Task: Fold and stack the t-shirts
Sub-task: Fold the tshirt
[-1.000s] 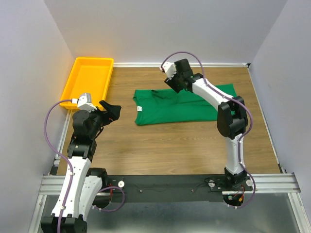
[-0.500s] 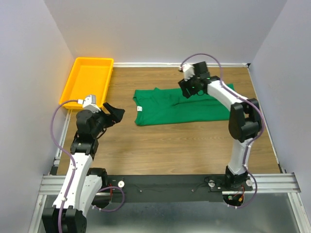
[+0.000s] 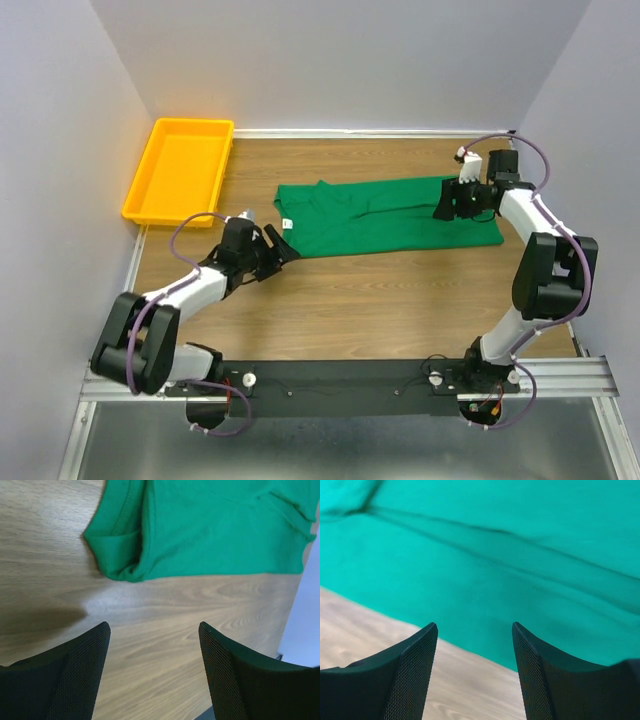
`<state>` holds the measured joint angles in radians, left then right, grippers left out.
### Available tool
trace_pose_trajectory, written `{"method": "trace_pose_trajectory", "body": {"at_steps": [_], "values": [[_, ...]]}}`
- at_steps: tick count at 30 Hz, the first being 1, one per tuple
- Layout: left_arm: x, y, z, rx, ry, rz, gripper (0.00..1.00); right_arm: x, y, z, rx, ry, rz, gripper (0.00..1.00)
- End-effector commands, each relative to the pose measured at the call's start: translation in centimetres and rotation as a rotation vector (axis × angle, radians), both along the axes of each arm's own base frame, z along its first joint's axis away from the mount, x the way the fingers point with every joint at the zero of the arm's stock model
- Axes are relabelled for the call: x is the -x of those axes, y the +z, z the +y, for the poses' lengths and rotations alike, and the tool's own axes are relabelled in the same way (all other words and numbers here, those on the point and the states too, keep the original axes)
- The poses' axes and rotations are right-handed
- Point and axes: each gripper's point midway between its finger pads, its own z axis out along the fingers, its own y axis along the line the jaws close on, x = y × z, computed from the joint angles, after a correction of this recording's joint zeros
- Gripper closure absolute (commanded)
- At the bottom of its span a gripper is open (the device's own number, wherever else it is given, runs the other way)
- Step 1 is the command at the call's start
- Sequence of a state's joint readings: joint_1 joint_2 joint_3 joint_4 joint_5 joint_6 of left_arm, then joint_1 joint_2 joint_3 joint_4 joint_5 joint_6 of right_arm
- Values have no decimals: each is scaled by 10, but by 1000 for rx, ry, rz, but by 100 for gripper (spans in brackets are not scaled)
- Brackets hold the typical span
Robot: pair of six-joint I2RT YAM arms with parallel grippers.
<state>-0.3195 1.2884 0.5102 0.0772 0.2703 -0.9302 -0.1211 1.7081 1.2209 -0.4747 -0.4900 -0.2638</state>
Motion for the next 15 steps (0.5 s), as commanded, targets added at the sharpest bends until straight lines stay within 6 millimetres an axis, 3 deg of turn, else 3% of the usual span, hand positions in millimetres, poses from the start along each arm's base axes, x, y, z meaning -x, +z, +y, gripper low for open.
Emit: {"method": "trace_pose_trajectory", "body": {"at_steps": [1, 6, 9, 13, 15], "values": [[-32, -6, -4, 38, 196, 26, 22, 23, 9, 32, -125, 98, 16, 31], [-56, -19, -2, -14, 252, 74, 34, 28, 9, 36, -147, 100, 26, 31], [-62, -25, 13, -101, 314, 86, 59, 30, 12, 35, -139, 103, 14, 32], [-63, -31, 38, -176, 368, 93, 63, 32, 19, 36, -138, 112, -8, 32], [-63, -35, 47, -188, 363, 100, 82, 33, 20, 36, -139, 116, -11, 32]]}}
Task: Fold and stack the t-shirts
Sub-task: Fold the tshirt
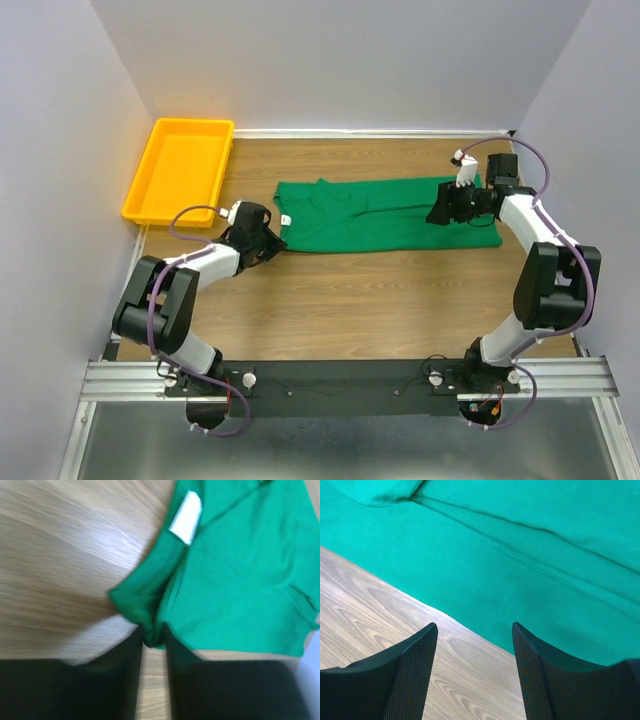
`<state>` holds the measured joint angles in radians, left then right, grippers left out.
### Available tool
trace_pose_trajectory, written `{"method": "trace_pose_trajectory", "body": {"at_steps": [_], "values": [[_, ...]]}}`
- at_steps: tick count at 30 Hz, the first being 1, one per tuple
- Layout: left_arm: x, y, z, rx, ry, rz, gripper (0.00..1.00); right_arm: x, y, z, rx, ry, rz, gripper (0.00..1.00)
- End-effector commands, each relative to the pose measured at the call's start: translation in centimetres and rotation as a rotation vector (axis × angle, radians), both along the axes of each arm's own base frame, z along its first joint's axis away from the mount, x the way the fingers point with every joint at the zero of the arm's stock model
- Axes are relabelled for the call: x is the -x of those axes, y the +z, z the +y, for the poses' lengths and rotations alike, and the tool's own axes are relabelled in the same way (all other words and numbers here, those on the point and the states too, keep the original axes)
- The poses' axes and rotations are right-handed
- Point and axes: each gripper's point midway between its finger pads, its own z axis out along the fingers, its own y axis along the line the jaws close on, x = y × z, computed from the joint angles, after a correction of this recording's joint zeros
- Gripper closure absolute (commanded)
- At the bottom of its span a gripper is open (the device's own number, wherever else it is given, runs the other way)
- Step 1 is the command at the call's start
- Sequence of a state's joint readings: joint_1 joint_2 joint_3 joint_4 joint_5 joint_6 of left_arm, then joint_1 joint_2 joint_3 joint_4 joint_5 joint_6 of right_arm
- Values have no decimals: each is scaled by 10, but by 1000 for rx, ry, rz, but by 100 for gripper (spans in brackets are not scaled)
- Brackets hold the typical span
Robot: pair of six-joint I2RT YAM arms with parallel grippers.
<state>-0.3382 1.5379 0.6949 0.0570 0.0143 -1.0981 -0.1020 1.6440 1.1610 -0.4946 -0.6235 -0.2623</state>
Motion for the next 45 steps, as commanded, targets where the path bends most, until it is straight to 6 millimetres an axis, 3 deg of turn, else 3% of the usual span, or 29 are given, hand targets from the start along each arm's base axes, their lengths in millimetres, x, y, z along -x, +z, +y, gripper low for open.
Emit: {"method": "trace_pose_trajectory", "body": {"at_steps": [1, 6, 11, 12, 13, 14, 15, 18, 19, 20, 21, 24, 25, 27, 28, 29, 31, 34, 37, 38, 41, 43, 45], "values": [[-1, -14, 37, -112, 79, 29, 86, 9, 11, 6, -29, 28, -21, 32], [-4, -12, 54, -156, 63, 30, 91, 17, 8, 11, -13, 121, -32, 32], [3, -16, 84, -218, 37, 57, 90, 40, -1, 38, 76, 361, -46, 32], [4, -14, 89, -219, 33, 54, 72, 48, -3, 58, 95, 441, -57, 32], [10, -15, 92, -224, 23, 70, 61, 52, -5, 65, 126, 486, -67, 32], [13, -14, 94, -237, -1, 67, 54, 59, -9, 74, 157, 553, -89, 32], [14, -9, 95, -243, -6, 60, 48, 68, -9, 96, 181, 645, -119, 32], [21, 26, 97, -252, -18, -28, 37, 73, -10, 122, 255, 826, -241, 30], [22, 57, 98, -246, -1, -118, 30, 62, -9, 123, 284, 811, -273, 29], [27, 69, 104, -268, 15, -147, 28, 37, -2, 127, 282, 701, -303, 28], [30, 103, 107, -271, 32, -254, 25, 4, 1, 128, 295, 641, -302, 28], [41, 142, 114, -283, 65, -391, 20, -56, 6, 124, 192, 410, -190, 28], [47, 162, 114, -277, 65, -480, 17, -93, 7, 112, 122, 338, -171, 28], [54, 172, 108, -251, 43, -536, 15, -116, 13, 101, -22, 199, -72, 28], [58, 173, 106, -226, 39, -552, 14, -136, 23, 80, -73, 133, -72, 28], [61, 172, 95, -184, -7, -564, 15, -138, 9, 68, -149, 89, 7, 28], [65, 161, 81, -109, -52, -550, 15, -140, -1, 60, -149, 73, 27, 28], [65, 147, 69, -38, -81, -544, 16, -153, -10, 20, -69, 18, -7, 27], [62, 138, 64, -14, -99, -541, 17, -158, -21, -4, -70, -15, 12, 28], [58, 143, 60, -5, -117, -562, 17, -158, -23, -9, -64, -22, 16, 28], [49, 129, 52, 24, -146, -498, 20, -154, -33, -24, -45, -41, 30, 28], [46, 109, 48, 43, -149, -424, 24, -148, -39, -38, -24, -75, 49, 29], [45, 98, 47, 51, -135, -383, 26, -147, -42, -57, 1, -156, 72, 36]]}}
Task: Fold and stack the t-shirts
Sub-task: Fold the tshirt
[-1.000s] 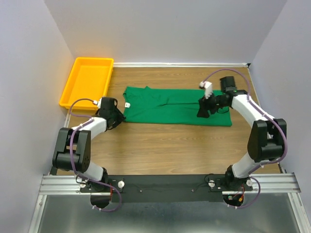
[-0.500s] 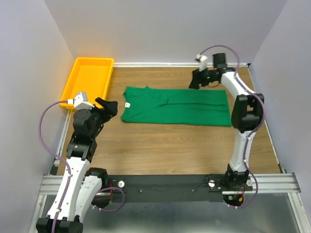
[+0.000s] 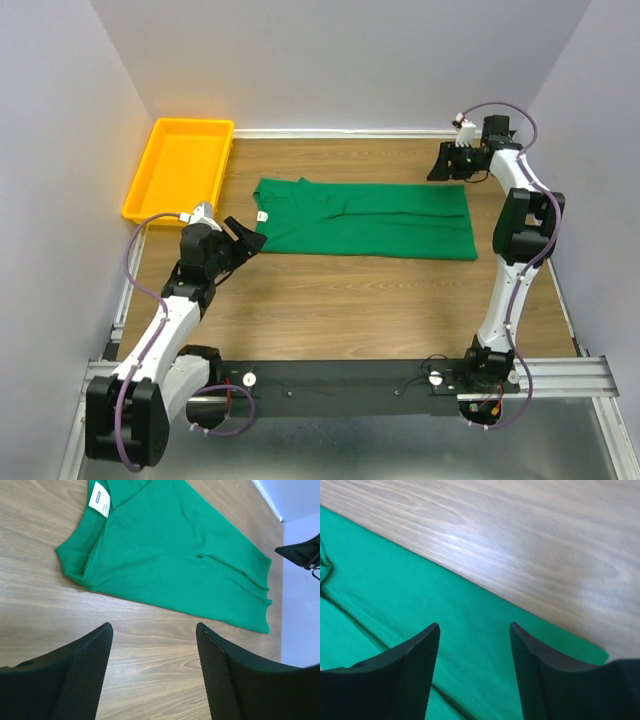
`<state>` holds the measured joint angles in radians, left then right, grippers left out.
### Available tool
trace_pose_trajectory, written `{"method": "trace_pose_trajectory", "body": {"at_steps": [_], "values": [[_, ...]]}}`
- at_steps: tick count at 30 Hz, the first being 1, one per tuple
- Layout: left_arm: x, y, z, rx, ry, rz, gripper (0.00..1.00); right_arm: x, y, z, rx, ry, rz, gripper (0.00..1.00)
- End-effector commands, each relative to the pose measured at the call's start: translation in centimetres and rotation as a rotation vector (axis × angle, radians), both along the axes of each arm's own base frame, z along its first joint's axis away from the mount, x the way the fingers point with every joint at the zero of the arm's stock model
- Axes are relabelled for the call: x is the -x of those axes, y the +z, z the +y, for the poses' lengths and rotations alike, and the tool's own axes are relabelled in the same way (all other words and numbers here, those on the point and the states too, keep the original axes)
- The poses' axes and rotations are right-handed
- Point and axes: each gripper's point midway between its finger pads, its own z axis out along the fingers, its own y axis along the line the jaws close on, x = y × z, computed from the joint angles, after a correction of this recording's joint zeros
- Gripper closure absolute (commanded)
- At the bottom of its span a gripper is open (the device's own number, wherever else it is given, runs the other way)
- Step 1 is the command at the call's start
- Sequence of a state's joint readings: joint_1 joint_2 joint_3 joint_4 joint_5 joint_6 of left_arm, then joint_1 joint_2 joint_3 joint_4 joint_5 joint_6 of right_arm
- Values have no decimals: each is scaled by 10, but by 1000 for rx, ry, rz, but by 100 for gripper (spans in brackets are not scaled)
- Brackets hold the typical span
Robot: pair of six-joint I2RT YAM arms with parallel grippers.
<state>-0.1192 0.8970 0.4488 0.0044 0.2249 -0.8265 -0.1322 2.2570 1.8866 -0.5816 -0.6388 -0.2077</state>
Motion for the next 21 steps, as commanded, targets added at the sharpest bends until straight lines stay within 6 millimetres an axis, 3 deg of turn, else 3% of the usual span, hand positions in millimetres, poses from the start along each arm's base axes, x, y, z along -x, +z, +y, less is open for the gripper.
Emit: {"method": "trace_pose_trajectory", "body": {"at_steps": [1, 3, 6, 9, 16, 19, 21], "values": [[-6, -2, -15, 68, -32, 18, 26, 12, -20, -49, 47, -158, 94, 45], [-7, -1, -16, 75, -25, 6, 26, 16, -23, -76, 17, -256, 127, 49], [-7, 1, -17, 91, -21, -6, 26, 27, -39, -89, 33, -289, 165, 50], [-7, 0, -17, 87, -24, -6, 26, 37, -50, -89, 39, -298, 197, 50], [-5, 1, -17, 90, -26, -9, 26, 38, -76, -91, 17, -354, 263, 50], [-6, 3, -17, 90, -23, -15, 26, 46, -83, -76, -58, -327, 300, 59], [-6, 3, -17, 91, -23, -16, 26, 51, -86, -73, -69, -329, 317, 70]]}}
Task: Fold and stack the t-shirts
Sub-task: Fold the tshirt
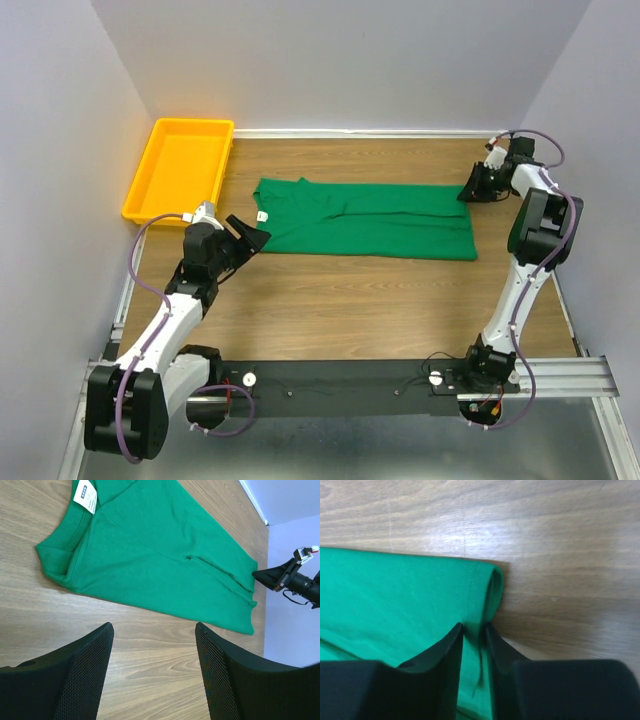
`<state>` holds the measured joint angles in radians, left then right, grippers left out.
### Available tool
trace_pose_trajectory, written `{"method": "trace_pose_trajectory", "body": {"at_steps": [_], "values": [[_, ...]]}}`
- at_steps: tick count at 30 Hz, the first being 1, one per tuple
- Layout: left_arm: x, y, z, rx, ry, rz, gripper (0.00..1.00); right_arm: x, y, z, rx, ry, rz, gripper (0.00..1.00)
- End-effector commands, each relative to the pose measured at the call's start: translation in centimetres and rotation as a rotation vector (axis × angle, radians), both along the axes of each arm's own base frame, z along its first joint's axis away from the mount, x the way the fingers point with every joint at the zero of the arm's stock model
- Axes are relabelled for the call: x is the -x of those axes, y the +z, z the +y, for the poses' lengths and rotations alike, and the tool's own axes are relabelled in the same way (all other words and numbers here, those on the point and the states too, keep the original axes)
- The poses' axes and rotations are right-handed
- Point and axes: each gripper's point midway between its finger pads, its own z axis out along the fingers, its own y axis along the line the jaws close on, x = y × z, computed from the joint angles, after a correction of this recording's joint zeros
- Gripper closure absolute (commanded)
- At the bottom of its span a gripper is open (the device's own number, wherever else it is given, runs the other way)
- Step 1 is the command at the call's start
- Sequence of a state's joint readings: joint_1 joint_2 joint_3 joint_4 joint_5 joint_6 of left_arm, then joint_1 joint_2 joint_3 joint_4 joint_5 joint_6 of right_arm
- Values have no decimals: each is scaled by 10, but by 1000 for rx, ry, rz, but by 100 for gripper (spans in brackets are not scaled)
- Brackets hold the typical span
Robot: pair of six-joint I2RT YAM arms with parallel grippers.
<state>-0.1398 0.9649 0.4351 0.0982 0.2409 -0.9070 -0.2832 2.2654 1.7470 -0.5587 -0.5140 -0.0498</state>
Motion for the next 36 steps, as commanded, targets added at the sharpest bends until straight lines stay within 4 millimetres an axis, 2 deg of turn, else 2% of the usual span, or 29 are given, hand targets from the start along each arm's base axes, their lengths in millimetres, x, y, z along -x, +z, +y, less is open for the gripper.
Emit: {"method": "trace_pose_trajectory", "body": {"at_steps": [1, 4, 7, 8, 9, 10, 11, 12, 13, 14, 16, 17, 18, 19, 20, 21, 22, 23, 24, 26, 27, 28, 30, 31, 32, 33, 34, 35, 36], "values": [[1, 8, -4, 14, -19, -37, 26, 21, -34, 7, -44, -27, 105, 82], [-1, 13, -4, 7, -21, -48, 26, 30, -34, -11, 25, -85, 114, 99], [-10, 19, -2, -23, -16, -62, 26, 37, -29, -33, 84, -145, 96, 99], [-14, 20, -2, -31, -16, -62, 26, 51, -37, -40, 114, -166, 124, 100], [-19, 22, -2, -42, -18, -65, 27, 58, -27, -46, 142, -168, 104, 99], [-26, 13, -3, -56, -26, -34, 27, 69, -26, -55, 161, -183, 109, 99], [-41, 31, -5, -65, -35, -71, 27, 79, -24, -60, 182, -185, 114, 99], [-49, 33, -8, -91, -63, -80, 27, 108, -40, -61, 210, -162, 168, 99], [-62, 16, -11, -112, -80, -29, 27, 119, -27, -72, 239, -177, 145, 99], [-81, 36, -17, -122, -94, -68, 28, 135, -30, -79, 269, -179, 162, 99], [-117, 30, -30, -167, -141, -44, 30, 170, -27, -91, 305, -181, 174, 100], [-129, 26, -37, -185, -163, -31, 31, 180, -25, -95, 324, -166, 172, 99], [-140, 22, -46, -206, -191, -19, 32, 187, -21, -99, 341, -169, 167, 94], [-152, -10, -61, -252, -244, 40, 34, 200, -15, -101, 363, -171, 158, 86], [-173, 9, -71, -275, -264, 21, 35, 205, -10, -104, 397, -167, 154, 67], [-183, 4, -77, -311, -272, 35, 36, 209, -5, -105, 424, -148, 142, 57], [-192, -22, -86, -364, -305, 82, 37, 214, -3, -103, 435, -138, 137, 49], [-207, -1, -92, -383, -295, 56, 37, 211, 14, -105, 465, -141, 89, 38], [-216, -2, -89, -420, -264, 56, 37, 209, 22, -104, 474, -114, 56, 36], [-225, 14, -82, -448, -209, 19, 37, 198, 45, -101, 480, -86, -20, 28], [-226, 22, -78, -458, -189, -2, 37, 192, 53, -99, 479, -52, -48, 25], [-223, 51, -74, -460, -161, -64, 35, 184, 60, -92, 466, -13, -79, 22], [-215, 65, -58, -502, -107, -120, 33, 162, 70, -71, 411, 104, -147, 16], [-204, 101, -51, -495, -69, -192, 27, 150, 70, -45, 381, 200, -169, 13], [-191, 92, -43, -501, -51, -191, 23, 146, 67, -18, 305, 288, -174, 10], [-182, 100, -36, -487, -32, -215, 20, 138, 67, 1, 283, 380, -189, 9], [-171, 105, -32, -462, -26, -238, 14, 118, 64, 37, 245, 496, -200, 9], [-144, 113, -33, -403, -64, -302, 13, 110, 68, 65, 175, 570, -226, 8], [-131, 114, -32, -363, -87, -327, 10, 100, 70, 86, 128, 615, -242, 6]]}}
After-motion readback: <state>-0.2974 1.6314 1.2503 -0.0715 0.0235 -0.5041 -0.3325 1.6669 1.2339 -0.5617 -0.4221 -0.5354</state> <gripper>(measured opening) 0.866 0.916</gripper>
